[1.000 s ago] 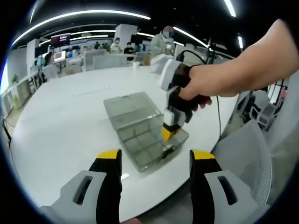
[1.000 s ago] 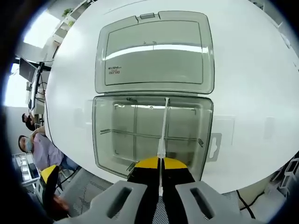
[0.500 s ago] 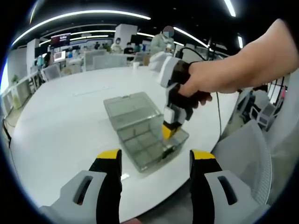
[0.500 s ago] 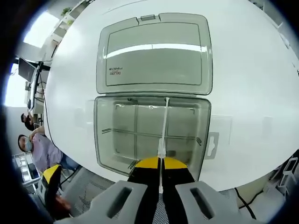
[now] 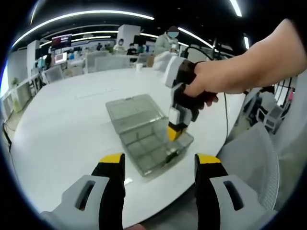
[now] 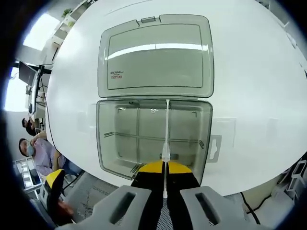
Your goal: Insert the divider into the dual guide fixture by aligning both edges with the guide slots and pushing it downward to the bottom, including one-sided entry, uneven engagement, binding, and posture correction.
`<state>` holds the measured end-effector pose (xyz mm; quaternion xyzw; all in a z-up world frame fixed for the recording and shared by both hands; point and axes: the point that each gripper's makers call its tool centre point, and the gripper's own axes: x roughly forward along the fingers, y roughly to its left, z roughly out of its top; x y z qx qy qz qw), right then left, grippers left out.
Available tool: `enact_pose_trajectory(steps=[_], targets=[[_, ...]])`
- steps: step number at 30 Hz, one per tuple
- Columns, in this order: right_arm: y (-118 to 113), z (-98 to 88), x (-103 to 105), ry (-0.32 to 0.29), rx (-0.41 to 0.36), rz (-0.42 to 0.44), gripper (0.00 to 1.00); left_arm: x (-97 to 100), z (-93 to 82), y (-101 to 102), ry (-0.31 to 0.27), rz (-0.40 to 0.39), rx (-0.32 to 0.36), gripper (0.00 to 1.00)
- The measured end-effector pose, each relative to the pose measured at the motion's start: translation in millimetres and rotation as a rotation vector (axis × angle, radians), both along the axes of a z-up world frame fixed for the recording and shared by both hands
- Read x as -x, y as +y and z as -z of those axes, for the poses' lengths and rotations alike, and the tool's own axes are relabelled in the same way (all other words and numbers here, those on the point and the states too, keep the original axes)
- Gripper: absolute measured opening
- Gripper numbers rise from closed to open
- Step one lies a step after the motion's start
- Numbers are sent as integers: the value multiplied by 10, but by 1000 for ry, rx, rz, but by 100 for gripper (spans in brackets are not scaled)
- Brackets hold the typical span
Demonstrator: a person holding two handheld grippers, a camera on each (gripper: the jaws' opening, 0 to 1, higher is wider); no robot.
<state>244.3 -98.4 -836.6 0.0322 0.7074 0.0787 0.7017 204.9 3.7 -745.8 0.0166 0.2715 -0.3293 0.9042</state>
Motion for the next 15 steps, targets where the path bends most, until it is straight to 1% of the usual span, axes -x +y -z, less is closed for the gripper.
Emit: enact_pose_trajectory(steps=[3, 8, 10, 11, 12, 15], targets=[[30, -24, 27, -22, 3, -22, 0, 6, 0, -3, 0, 0, 0, 56], [25, -43, 34, -7, -5, -5, 0, 19, 2, -8, -1, 2, -3, 56], [29, -40, 27, -14, -5, -7, 0, 18, 2, -4, 0, -1, -3, 56], [32, -37, 19, -19, -3, -27, 0, 19, 2, -5, -1, 0, -4, 56], [22, -31, 6, -19, 0, -27, 0, 19, 2, -6, -1, 0, -4, 56], [24, -21, -4, -8, -1, -23, 0, 21, -2, -9, -1, -1, -4, 56]])
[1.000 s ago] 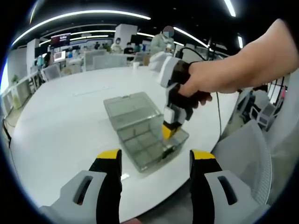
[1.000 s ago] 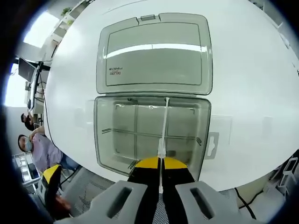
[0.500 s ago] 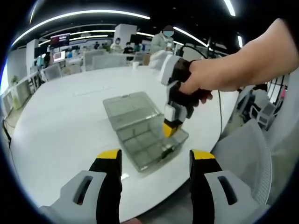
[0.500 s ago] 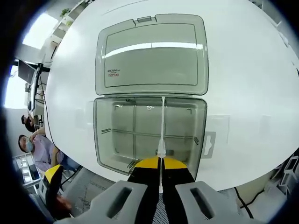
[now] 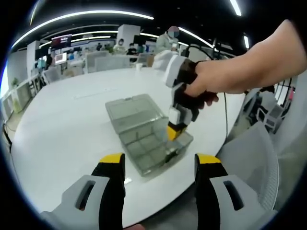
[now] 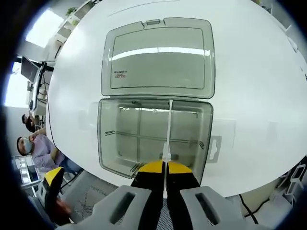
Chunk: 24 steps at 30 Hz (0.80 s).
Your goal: Insert the divider into the dual guide fixture by aligning both edges with the guide slots and pushing it downward to the bottom, including one-sided entry, uneven engagement, binding, and posture correction.
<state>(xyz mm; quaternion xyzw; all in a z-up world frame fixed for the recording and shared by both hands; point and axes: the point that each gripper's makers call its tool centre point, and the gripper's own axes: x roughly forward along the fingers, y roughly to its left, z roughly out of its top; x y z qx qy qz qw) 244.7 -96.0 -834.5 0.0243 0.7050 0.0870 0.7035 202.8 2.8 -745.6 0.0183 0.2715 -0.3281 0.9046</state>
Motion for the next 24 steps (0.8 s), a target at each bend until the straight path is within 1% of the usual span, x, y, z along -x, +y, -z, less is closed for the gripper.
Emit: enact_pose_trajectory(steps=[4, 7, 14, 16, 19, 24], targets=[[16, -1, 2, -5, 21, -37, 0, 11, 8, -12, -1, 3, -5, 56], [6, 19, -27, 8, 30, -45, 0, 9, 5, -21, -1, 2, -2, 56], [10, 27, 32, 29, 46, -32, 0, 20, 1, -48, -2, 4, -3, 56], [-5, 38, 40, 35, 68, -26, 0, 23, 3, -50, 0, 4, -5, 56], [14, 32, 81, 38, 87, -41, 0, 20, -1, -51, 0, 3, -3, 56], [14, 43, 105, 48, 108, -25, 0, 19, 4, -56, 2, 5, -5, 56]])
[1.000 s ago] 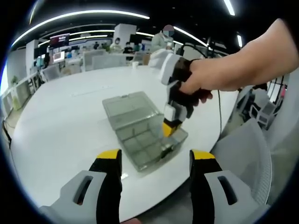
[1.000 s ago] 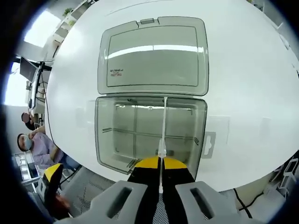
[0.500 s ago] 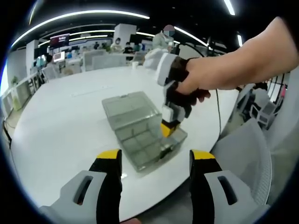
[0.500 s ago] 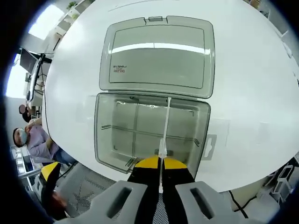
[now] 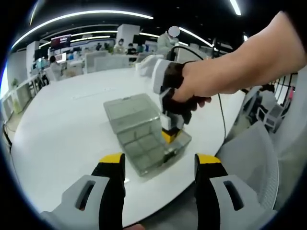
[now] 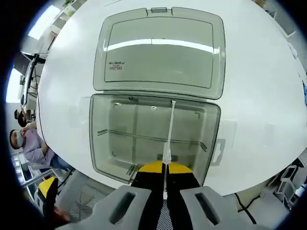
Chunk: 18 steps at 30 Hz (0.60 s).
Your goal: Insert the divider into the dual guide fixture by aligning both edges with the guide slots and pushing it downward to the bottom, including one-sided entry, uneven engagement, binding, and posture correction.
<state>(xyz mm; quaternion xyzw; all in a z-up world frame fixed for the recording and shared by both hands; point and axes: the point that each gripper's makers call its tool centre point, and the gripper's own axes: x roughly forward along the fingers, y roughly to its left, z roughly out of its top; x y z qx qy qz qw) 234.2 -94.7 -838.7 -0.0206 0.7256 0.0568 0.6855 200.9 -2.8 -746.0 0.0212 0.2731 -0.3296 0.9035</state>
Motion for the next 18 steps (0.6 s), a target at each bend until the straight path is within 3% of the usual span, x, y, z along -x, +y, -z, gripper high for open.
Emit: enact_pose_trajectory(steps=[10, 18], targets=[[30, 114, -56, -10, 51, -15, 0, 12, 9, -3, 5, 5, -1, 56], [16, 180, -83, -25, 42, 15, 0, 17, 8, 6, 7, 4, -3, 56]])
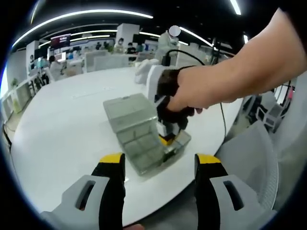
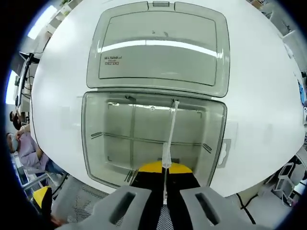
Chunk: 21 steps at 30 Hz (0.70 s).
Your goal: Insert the divider into the dual guide fixture by aligning both edges with the guide slots and pushing it downward to the bottom, including one-sided entry, uneven engagement, binding, and posture correction.
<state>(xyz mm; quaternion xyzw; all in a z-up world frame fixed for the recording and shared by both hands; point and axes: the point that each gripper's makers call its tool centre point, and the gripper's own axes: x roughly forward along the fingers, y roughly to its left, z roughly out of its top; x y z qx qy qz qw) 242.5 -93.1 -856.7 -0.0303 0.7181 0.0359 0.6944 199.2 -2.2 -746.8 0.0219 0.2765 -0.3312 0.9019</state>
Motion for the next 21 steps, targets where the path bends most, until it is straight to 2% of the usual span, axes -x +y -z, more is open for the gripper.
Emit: enact_pose_trajectory(steps=[4, 5, 6, 8, 9, 11, 14, 21], targets=[[13, -9, 5, 8, -38, -43, 0, 1, 2, 3, 3, 0, 1, 56], [29, -29, -1, 3, -70, -58, 0, 1, 3, 1, 2, 1, 0, 56], [24, -53, 14, 18, -71, -31, 2, 2, 2, -2, 2, 1, -1, 56], [46, -112, -48, -2, -106, -22, 12, 0, 4, -9, 3, 2, 0, 56], [59, -155, -66, 2, -124, -10, 14, -3, 6, -13, 4, 3, 0, 56], [75, -211, -58, 32, -152, 29, 11, -6, 8, -19, 5, 4, 1, 56], [31, -263, -96, 32, -156, 16, 0, -9, -1, -20, 5, 2, 6, 56], [-26, -335, -186, 23, -197, 10, 0, -11, 7, -13, 7, 5, 6, 56]])
